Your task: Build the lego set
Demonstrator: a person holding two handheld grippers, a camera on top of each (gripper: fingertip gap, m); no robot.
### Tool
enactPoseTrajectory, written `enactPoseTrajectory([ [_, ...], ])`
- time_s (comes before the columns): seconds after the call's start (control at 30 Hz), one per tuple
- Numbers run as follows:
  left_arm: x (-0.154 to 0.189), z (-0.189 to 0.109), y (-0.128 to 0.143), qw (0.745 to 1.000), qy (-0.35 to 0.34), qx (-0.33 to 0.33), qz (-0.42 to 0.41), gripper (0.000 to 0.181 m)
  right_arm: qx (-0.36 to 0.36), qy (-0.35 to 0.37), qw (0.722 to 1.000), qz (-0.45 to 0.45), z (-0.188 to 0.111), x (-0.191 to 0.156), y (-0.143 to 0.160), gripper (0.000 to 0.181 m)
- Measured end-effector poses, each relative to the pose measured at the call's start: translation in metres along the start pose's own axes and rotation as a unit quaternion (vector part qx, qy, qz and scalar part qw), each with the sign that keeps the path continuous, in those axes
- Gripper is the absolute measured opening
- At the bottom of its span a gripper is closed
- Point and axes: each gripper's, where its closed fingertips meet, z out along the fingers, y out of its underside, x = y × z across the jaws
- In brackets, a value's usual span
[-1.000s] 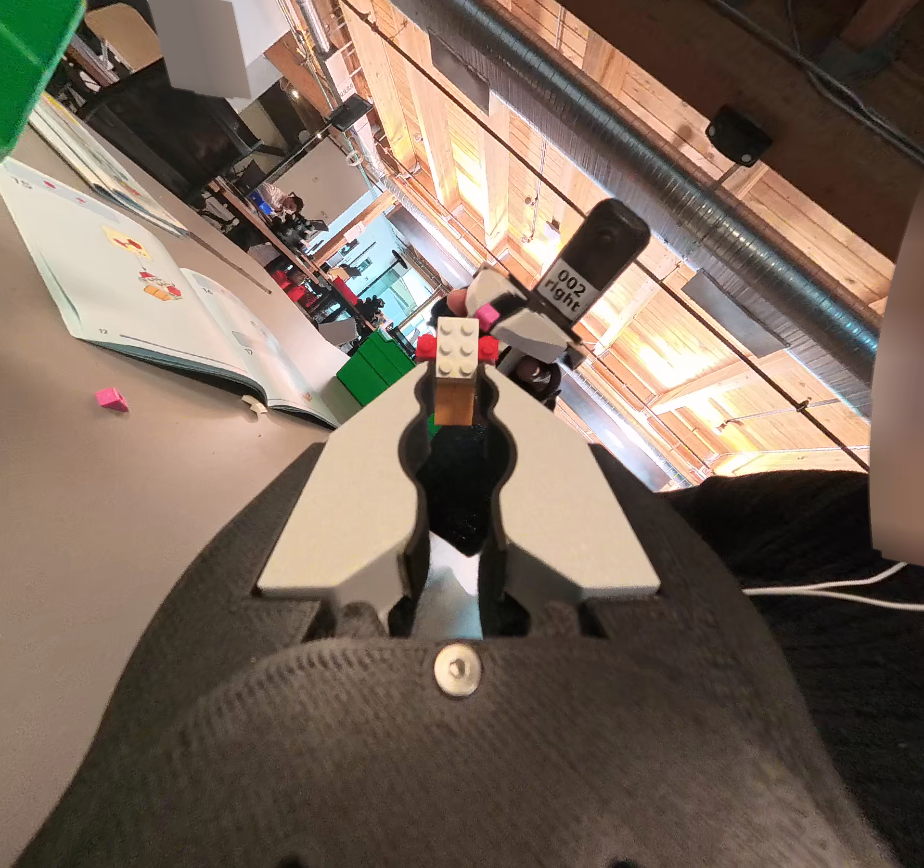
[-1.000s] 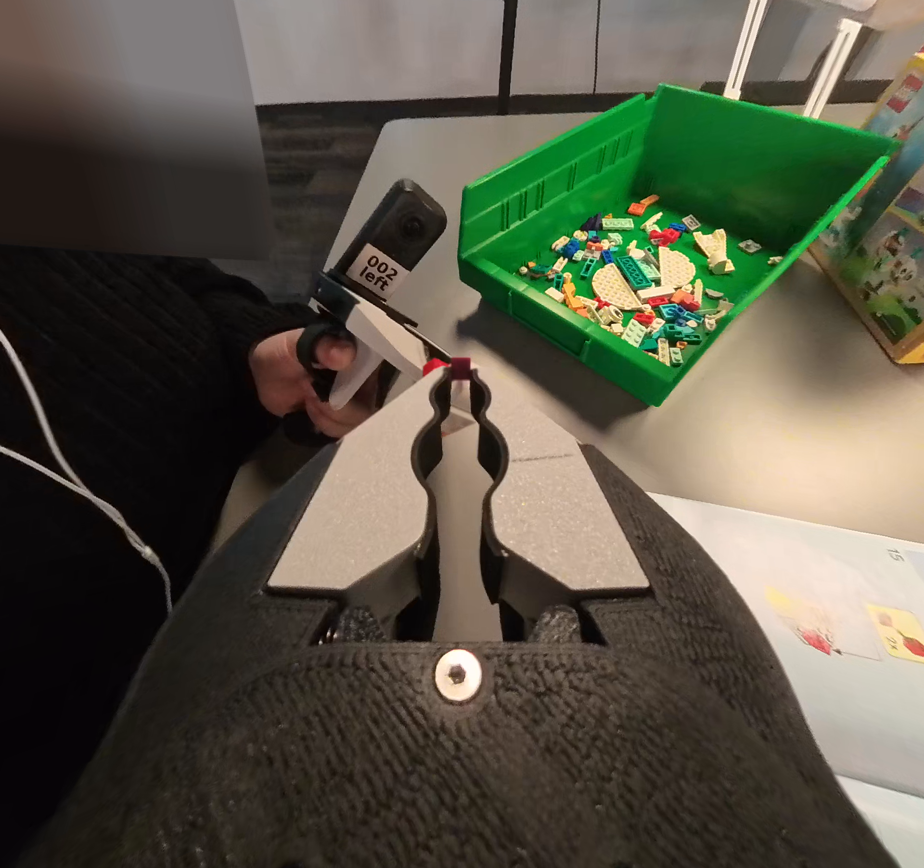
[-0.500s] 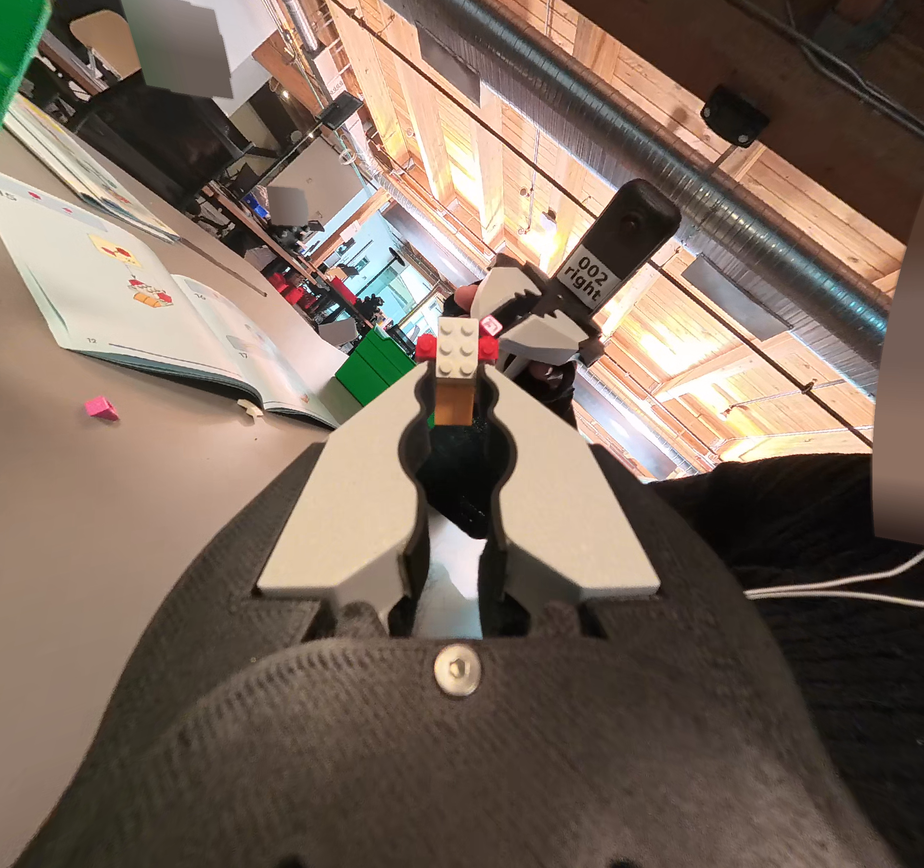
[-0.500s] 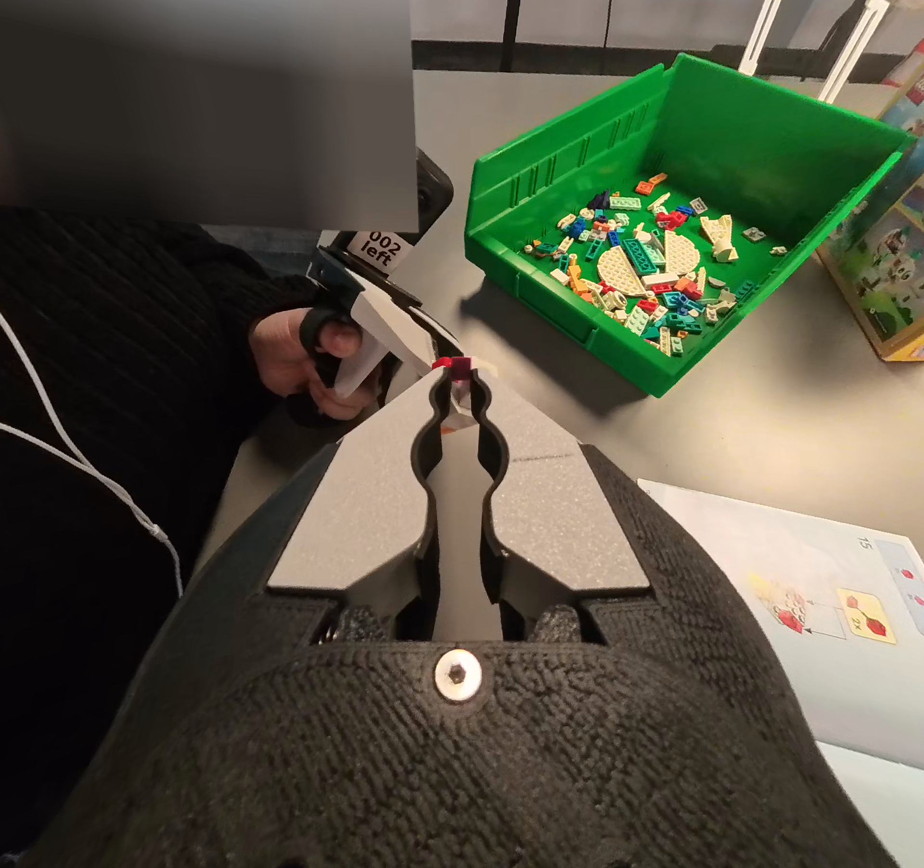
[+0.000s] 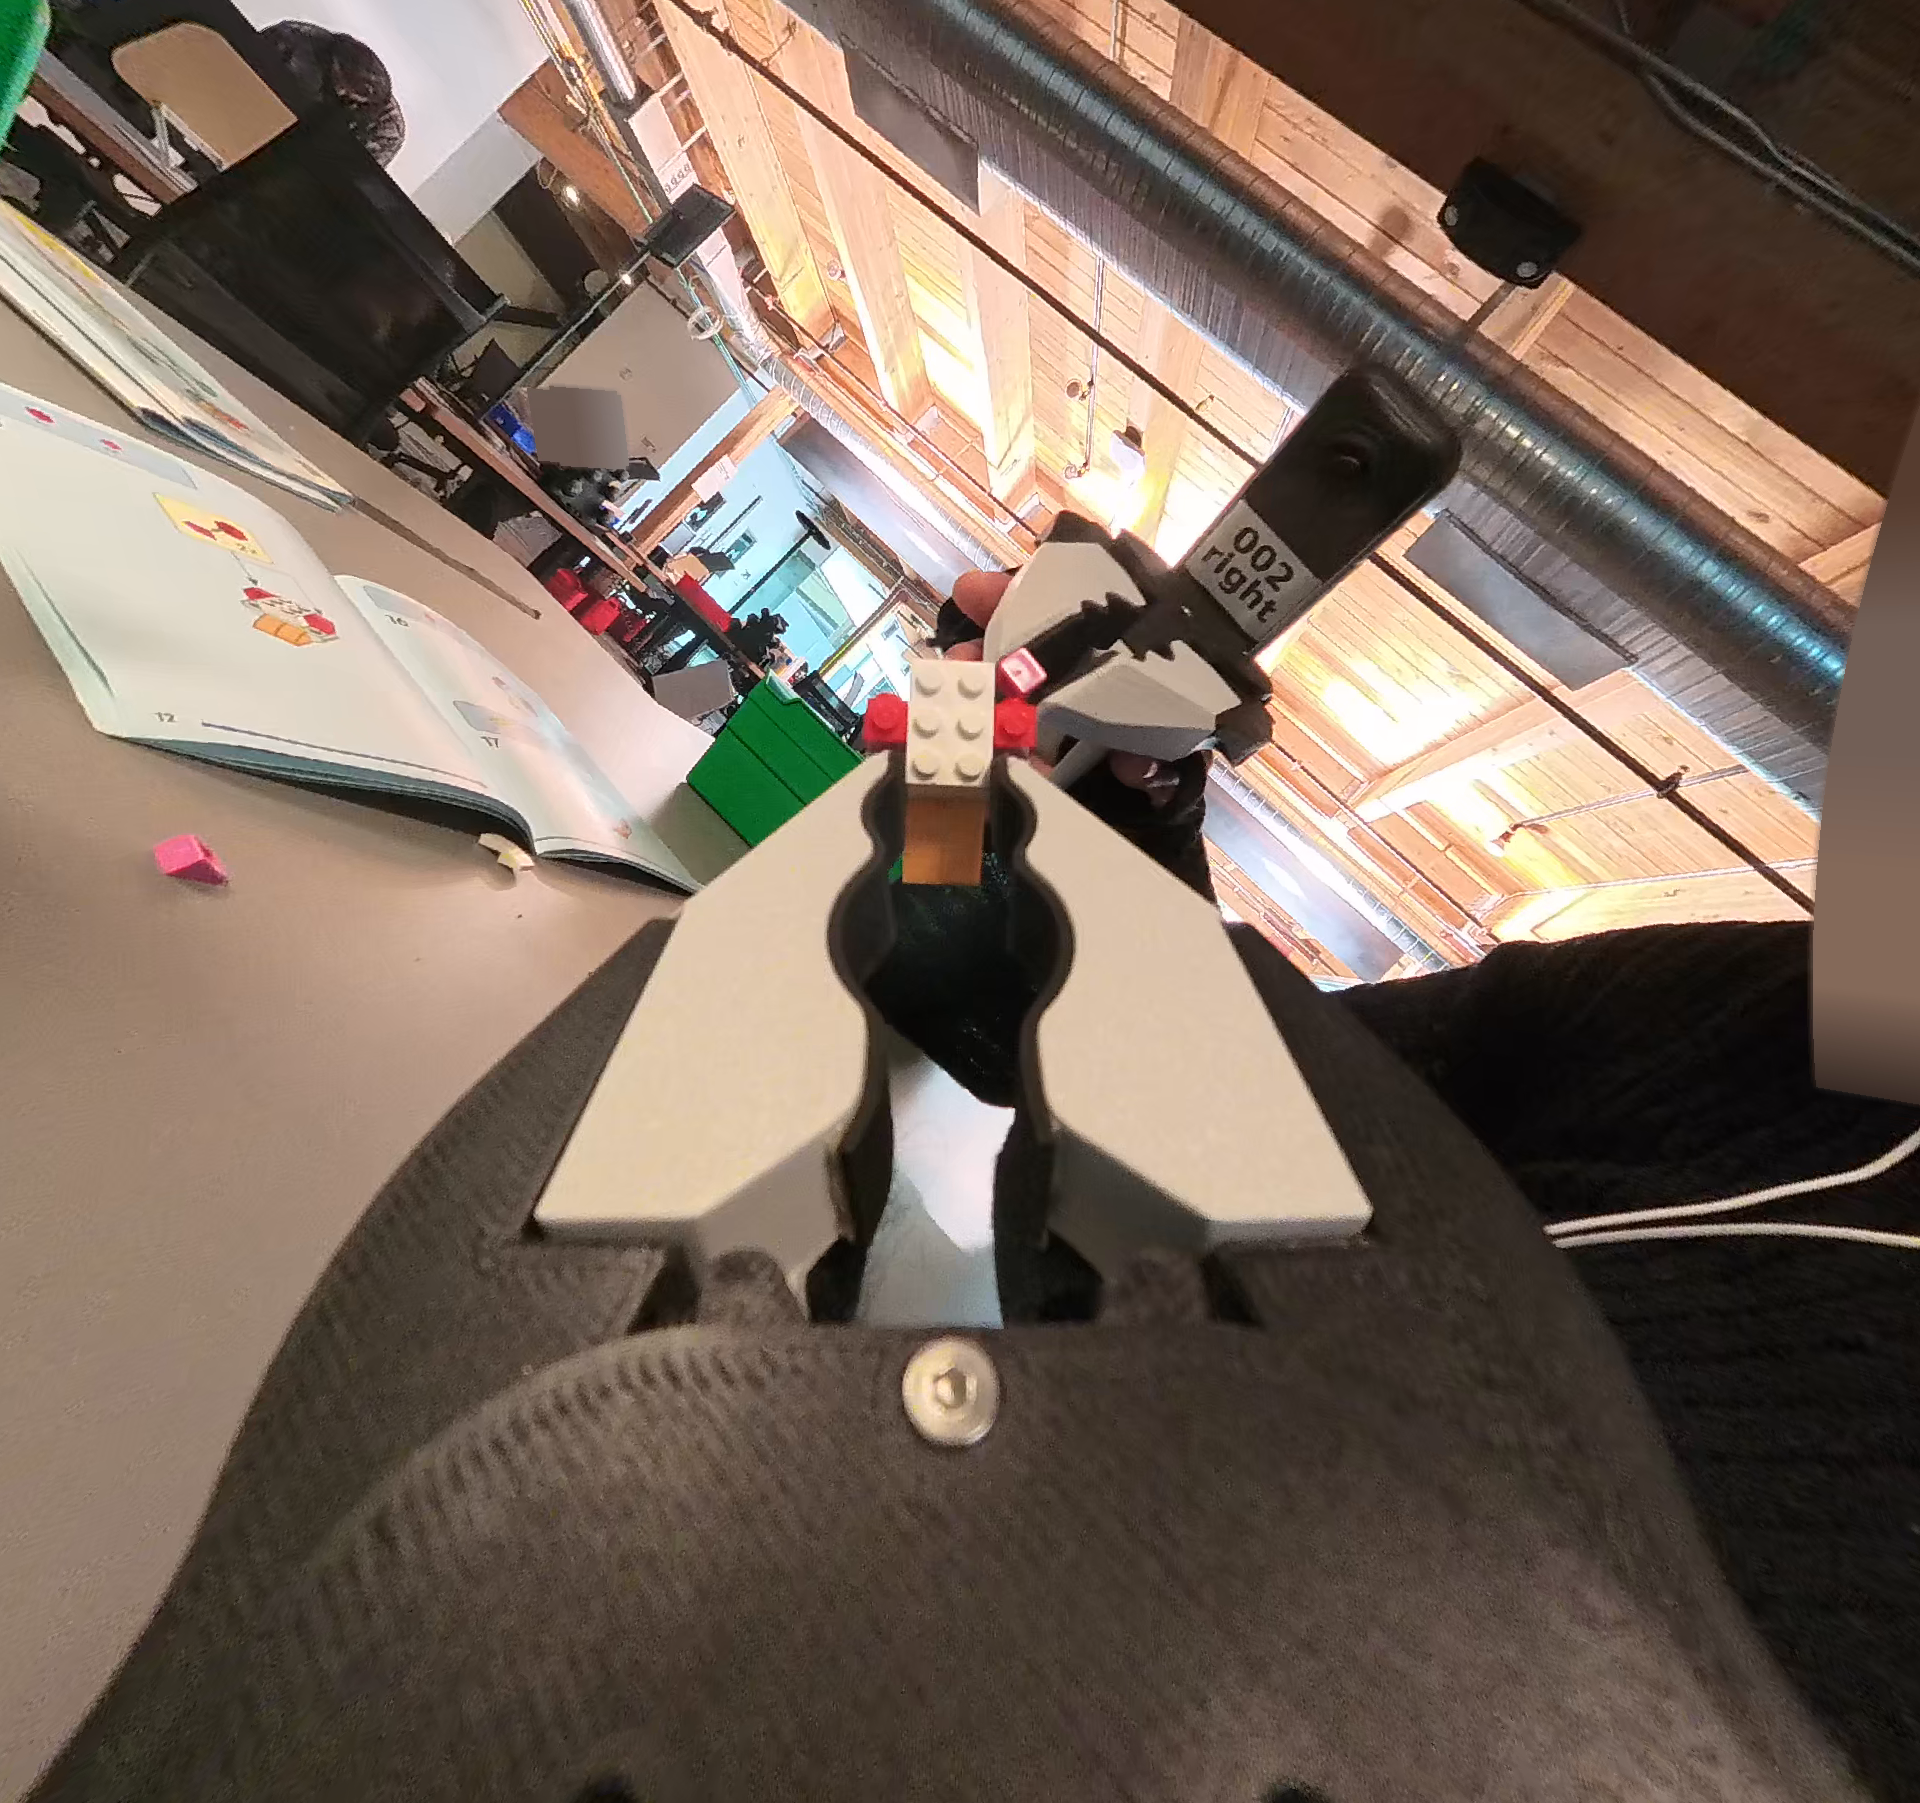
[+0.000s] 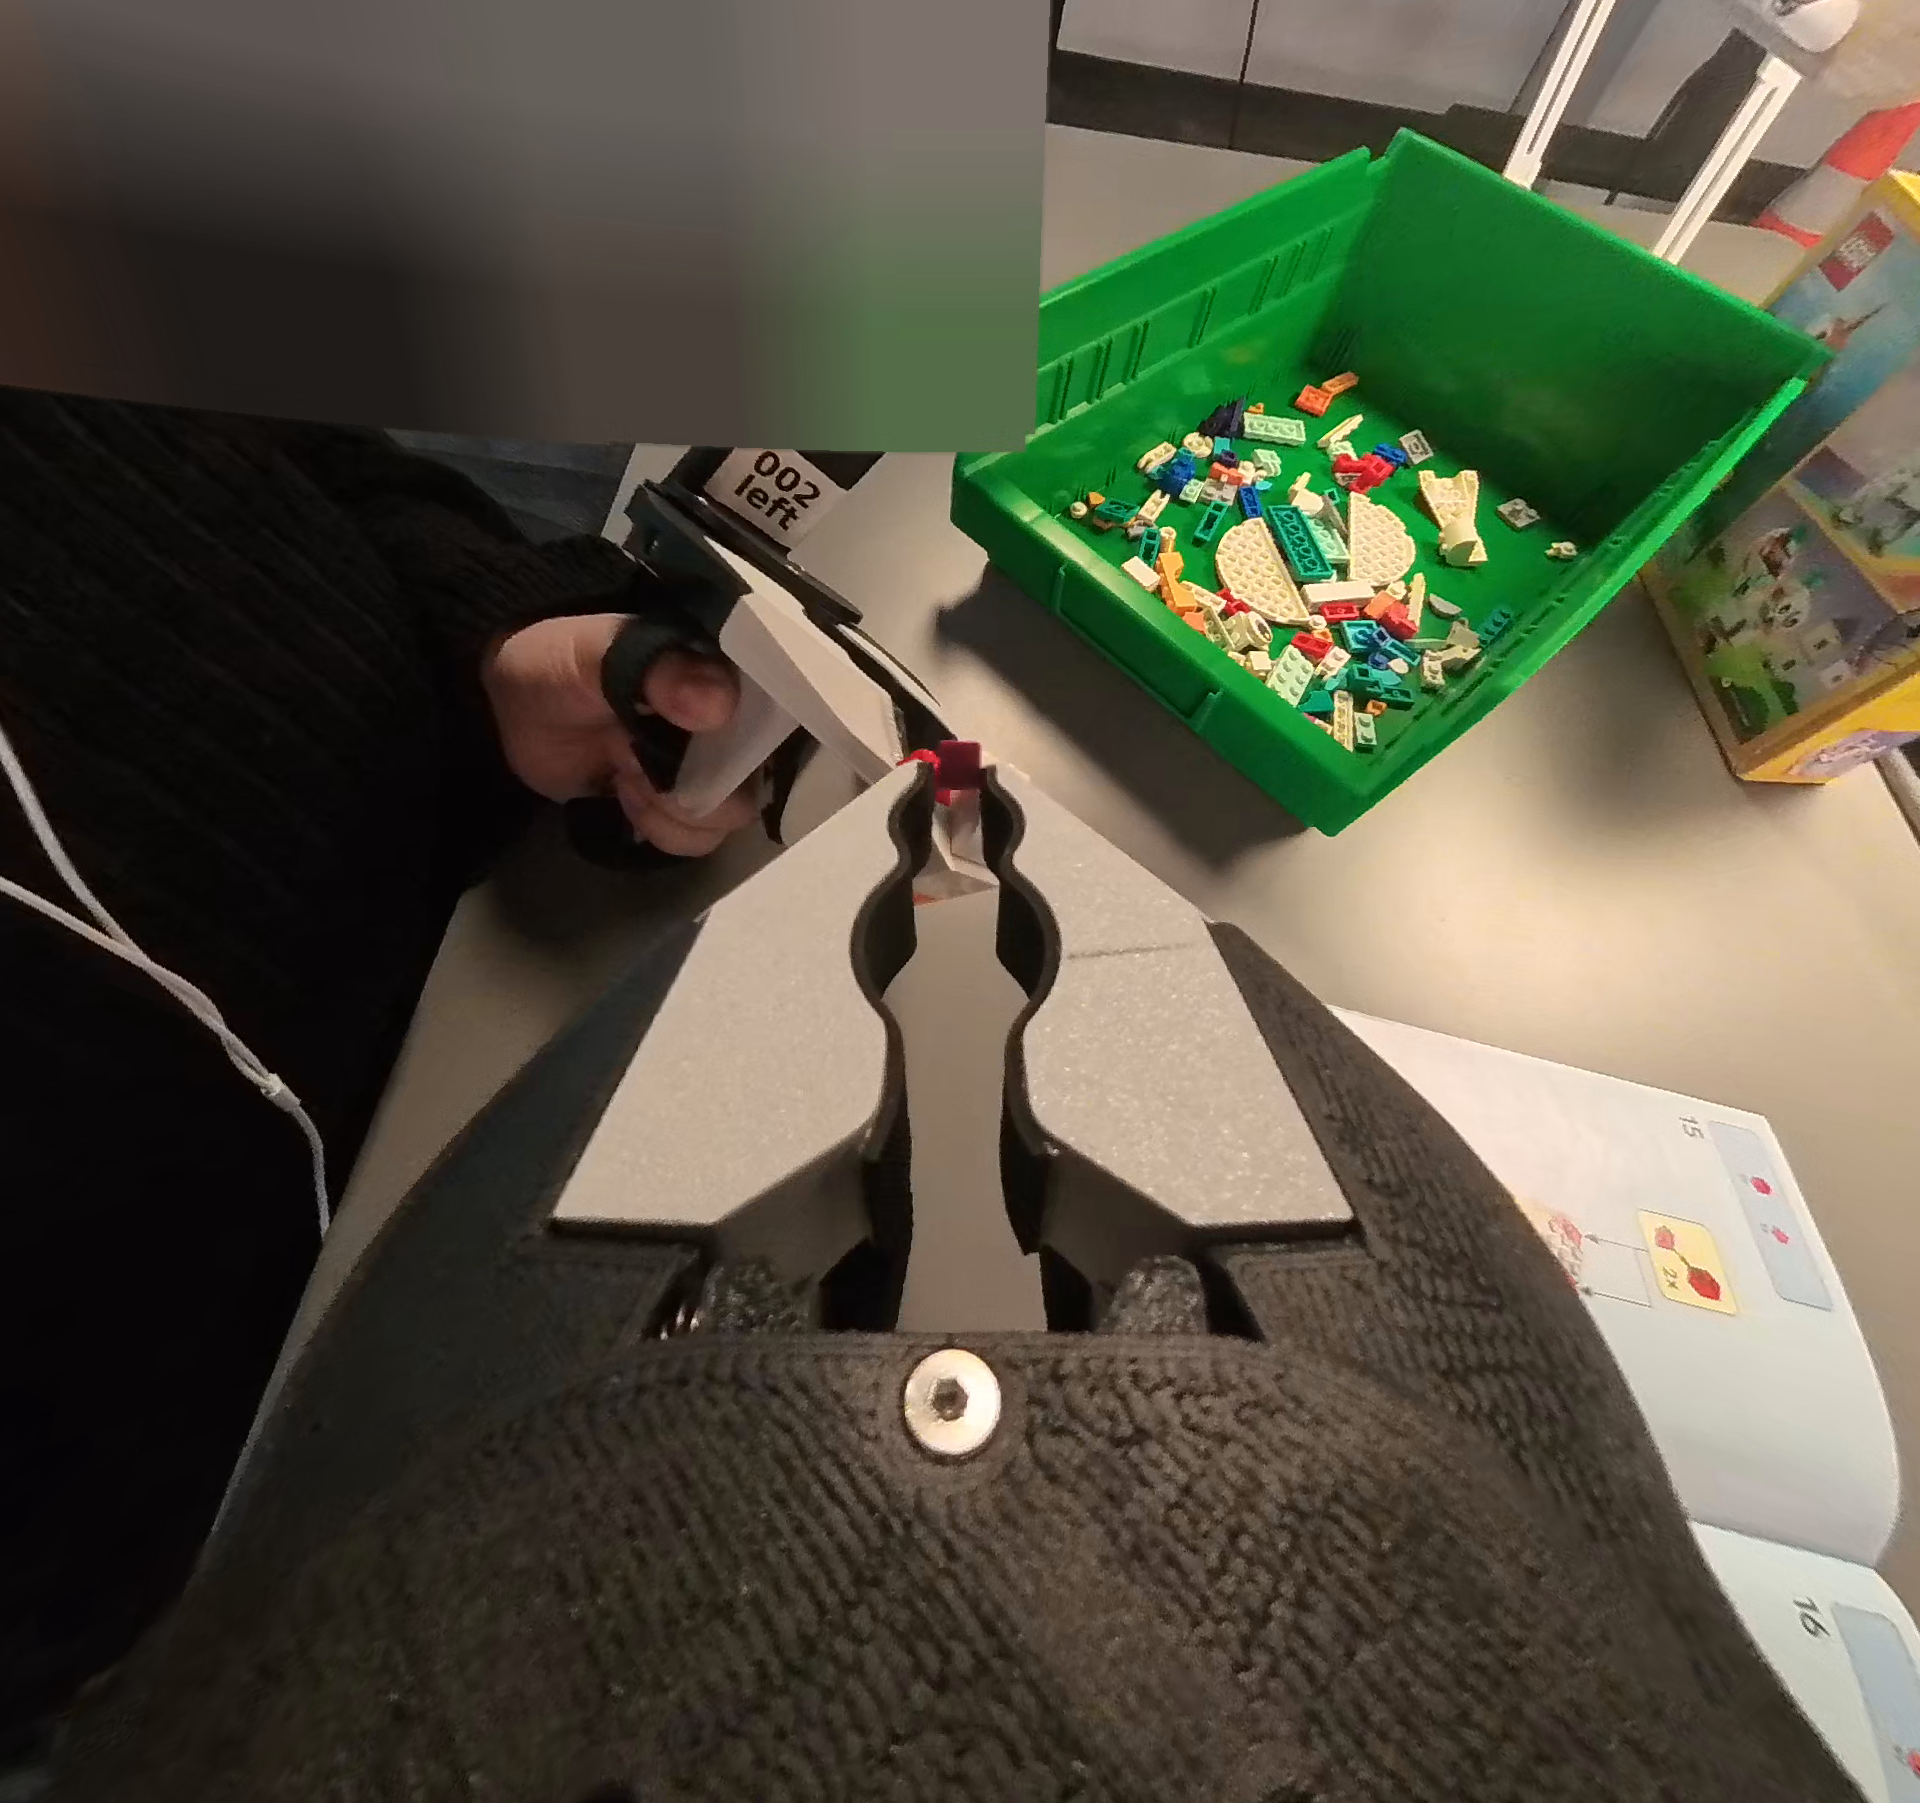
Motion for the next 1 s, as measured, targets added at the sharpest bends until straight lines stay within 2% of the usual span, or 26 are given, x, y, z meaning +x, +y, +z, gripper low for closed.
enactPoseTrajectory([
  [0.73, 0.0007, -0.0001, 0.0001, 1.0, 0.003, 0.0, -0.003, 0.014, -0.007, 0.029, 0.999, -0.031, -0.0015, 0.0001, -0.0009, 0.01],
  [0.87, -0.0001, -0.001, -0.0018, 1.0, 0.003, 0.005, -0.008, 0.014, 0.012, 0.055, 0.996, -0.075, -0.003, -0.0015, -0.005, 0.021],
  [1.0, -0.0002, -0.001, -0.002, 1.0, 0.003, 0.006, -0.009, 0.015, 0.008, 0.106, 0.981, -0.165, 0.0008, -0.007, -0.0021, 0.027],
])
